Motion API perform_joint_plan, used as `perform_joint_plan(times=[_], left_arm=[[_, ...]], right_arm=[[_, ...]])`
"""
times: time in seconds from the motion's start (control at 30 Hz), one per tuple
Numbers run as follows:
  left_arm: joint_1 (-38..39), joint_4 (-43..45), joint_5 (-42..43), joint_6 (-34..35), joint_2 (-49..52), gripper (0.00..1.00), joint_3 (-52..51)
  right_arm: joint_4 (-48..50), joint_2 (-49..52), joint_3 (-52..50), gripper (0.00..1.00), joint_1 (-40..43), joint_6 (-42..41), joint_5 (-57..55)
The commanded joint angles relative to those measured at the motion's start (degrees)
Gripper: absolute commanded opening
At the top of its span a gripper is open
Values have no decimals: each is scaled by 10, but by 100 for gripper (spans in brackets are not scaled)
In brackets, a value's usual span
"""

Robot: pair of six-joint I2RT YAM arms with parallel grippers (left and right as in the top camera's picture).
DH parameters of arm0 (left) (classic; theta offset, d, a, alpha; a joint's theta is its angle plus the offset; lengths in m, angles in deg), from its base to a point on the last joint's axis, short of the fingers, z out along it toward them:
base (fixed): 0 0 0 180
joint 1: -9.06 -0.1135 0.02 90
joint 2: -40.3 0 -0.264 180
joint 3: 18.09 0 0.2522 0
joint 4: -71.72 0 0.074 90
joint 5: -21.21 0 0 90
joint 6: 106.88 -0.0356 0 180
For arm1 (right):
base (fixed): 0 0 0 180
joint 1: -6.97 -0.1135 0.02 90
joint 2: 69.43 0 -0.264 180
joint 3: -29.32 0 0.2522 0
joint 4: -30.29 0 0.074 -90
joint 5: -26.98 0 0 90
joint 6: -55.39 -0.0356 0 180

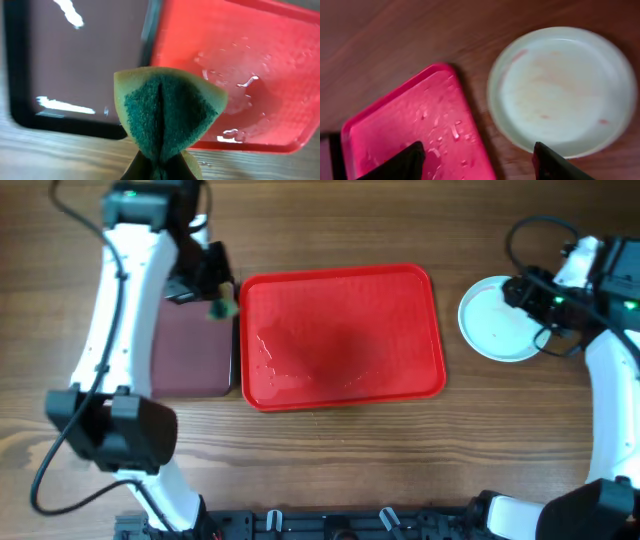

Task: Clean dirty plates on tray and stack at the side
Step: 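Lower the sponge into the maroon tray and open the left gripper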

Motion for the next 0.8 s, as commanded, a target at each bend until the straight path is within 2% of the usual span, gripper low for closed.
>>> perform_joint_plan(times=[0.0,0.13,0.23,0.47,0.57,0.6,0.63,0.67,0.7,0.73,0.77], left_arm=[[-42,4,-25,3,4,4,-16],[-61,69,-24,6,4,4,-100],[-60,170,-26,16,4,4,-189],[-60,411,-33,23,10,4,-371],[-60,461,-33,23,10,6,-414],[-60,464,-33,24,10,12,-418],[-60,463,-33,24,10,28,-418],[-60,462,-33,23,10,49,-418],[-61,462,-33,24,8,76,-418],[-61,462,-38,31,7,93,-417],[-61,462,-46,34,3,100,-415]], right_arm=[[0,8,2,70,-65,15,16],[3,23,2,70,-132,0,-15],[3,36,2,70,-162,-20,-51],[-10,43,2,70,-168,-24,-54],[-10,43,2,70,-168,-24,-54],[-10,43,2,70,-168,-24,-54],[-10,43,2,70,-168,-24,-54],[-10,43,2,70,-168,-24,-54],[-10,43,2,70,-168,-24,-54],[-10,43,2,70,-168,-24,-54],[-10,43,2,70,-168,-24,-54]])
